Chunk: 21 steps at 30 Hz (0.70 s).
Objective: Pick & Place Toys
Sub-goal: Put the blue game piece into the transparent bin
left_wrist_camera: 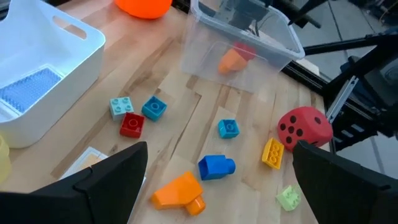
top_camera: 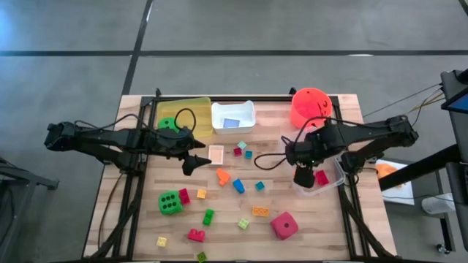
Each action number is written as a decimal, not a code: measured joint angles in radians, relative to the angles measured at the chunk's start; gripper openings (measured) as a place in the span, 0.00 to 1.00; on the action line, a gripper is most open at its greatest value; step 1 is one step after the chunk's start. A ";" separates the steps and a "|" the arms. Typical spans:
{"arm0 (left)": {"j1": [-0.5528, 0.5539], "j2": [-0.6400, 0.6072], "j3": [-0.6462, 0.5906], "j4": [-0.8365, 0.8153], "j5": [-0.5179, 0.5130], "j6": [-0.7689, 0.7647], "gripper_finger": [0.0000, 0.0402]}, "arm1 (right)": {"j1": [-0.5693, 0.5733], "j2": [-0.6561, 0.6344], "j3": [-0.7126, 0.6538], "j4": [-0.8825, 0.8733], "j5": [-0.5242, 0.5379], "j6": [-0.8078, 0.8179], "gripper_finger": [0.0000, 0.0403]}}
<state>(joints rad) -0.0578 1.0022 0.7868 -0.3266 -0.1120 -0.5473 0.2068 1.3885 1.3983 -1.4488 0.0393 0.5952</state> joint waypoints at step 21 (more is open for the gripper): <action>0.000 0.002 0.011 -0.289 0.027 -0.189 0.96 | 0.050 0.368 0.242 0.137 0.239 -0.124 0.61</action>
<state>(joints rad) -0.0578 1.0039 0.7982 -0.6156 -0.0853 -0.7364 0.2573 1.7563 1.6407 -1.3117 0.2780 0.4712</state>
